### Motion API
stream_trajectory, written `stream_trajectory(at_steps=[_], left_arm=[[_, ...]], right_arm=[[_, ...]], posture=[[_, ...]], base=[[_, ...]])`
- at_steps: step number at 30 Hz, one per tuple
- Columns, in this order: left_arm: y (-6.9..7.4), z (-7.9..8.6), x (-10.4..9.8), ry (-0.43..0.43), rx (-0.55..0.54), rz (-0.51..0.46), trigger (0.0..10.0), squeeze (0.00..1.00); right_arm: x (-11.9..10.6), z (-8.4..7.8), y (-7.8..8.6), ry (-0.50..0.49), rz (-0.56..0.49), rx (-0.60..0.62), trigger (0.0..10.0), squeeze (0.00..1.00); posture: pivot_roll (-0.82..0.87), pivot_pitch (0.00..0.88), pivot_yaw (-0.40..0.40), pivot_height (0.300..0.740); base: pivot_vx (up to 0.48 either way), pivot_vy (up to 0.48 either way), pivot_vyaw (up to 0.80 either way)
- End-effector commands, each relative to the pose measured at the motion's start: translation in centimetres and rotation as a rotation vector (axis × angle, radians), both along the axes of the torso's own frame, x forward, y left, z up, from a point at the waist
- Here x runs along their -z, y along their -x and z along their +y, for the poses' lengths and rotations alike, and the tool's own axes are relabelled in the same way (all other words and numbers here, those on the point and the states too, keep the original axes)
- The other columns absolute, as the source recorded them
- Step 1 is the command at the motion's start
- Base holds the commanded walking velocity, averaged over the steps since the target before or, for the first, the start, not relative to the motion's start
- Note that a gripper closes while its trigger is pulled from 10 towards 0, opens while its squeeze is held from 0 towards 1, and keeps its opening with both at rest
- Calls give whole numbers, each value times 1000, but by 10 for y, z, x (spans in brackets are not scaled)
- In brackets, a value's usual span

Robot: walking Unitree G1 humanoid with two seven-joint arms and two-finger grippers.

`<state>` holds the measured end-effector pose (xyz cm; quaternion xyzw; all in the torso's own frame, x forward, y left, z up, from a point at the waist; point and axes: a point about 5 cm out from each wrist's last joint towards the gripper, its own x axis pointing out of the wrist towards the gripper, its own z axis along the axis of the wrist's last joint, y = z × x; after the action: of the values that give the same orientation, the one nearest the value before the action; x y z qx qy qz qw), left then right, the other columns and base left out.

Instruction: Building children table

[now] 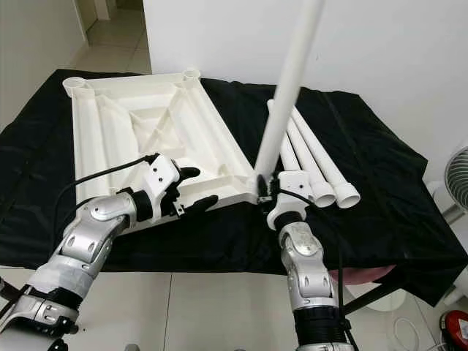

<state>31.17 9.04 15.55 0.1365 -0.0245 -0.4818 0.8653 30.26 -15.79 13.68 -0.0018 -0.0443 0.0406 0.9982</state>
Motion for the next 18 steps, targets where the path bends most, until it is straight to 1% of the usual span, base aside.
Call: stream_trajectory(at_steps=[1, 2, 3, 6, 8, 9, 10, 12, 14, 16, 17, 18], left_arm=[[0, -1, 4, -7, -50, 3, 10000, 0], [1, -2, 5, -7, -51, 6, 10000, 0], [1, -1, 7, -8, -58, 12, 10000, 0], [1, -1, 8, -9, -63, 16, 10000, 0], [-3, 0, 12, -30, -94, 33, 10000, 0], [-3, 0, 12, -30, -94, 33, 10000, 0], [-8, 3, 16, -47, -145, 54, 10000, 0], [-15, 6, 21, -63, -214, 87, 10000, 0], [-15, 6, 21, -63, -214, 87, 10000, 0], [-22, 13, 26, -86, -297, 115, 10000, 0], [-22, 13, 26, -86, -297, 115, 10000, 0], [-26, 17, 28, -97, -347, 127, 10000, 0]], right_arm=[[2, -9, 0, 2, 10, 62, 10000, 0], [3, -9, 2, 2, 5, 67, 10000, 0], [3, -3, 6, -8, -9, 33, 10000, 0], [2, 1, 9, -16, -19, 4, 10000, 0], [2, 18, 16, -37, -42, -107, 10000, 0], [2, 18, 16, -37, -42, -107, 10000, 0], [3, 27, 21, -41, -49, -170, 10000, 0], [5, 38, 28, -49, -54, -250, 10000, 0], [5, 38, 28, -49, -54, -250, 10000, 0], [6, 41, 33, -42, -59, -292, 10000, 0], [6, 41, 33, -42, -59, -292, 10000, 0], [7, 40, 36, -45, -56, -298, 10000, 0]], posture=[[-35, 0, -61, 740], [-35, 0, -64, 740], [-37, 0, -63, 740], [-37, 0, -63, 740], [-44, 0, -58, 740], [-44, 0, -58, 740], [-47, 0, -55, 740], [-51, 0, -52, 740], [-51, 0, -52, 740], [-55, 0, -50, 740], [-55, 0, -50, 740], [-60, 0, -50, 740]], base=[[0, 0, 0], [0, 0, 0], [0, 0, 0], [0, 0, 0], [0, 0, 0], [0, 0, 0], [0, 0, 0], [0, 0, 0], [0, 0, 0], [0, 0, 0], [0, 0, 0], [0, 0, 0]])
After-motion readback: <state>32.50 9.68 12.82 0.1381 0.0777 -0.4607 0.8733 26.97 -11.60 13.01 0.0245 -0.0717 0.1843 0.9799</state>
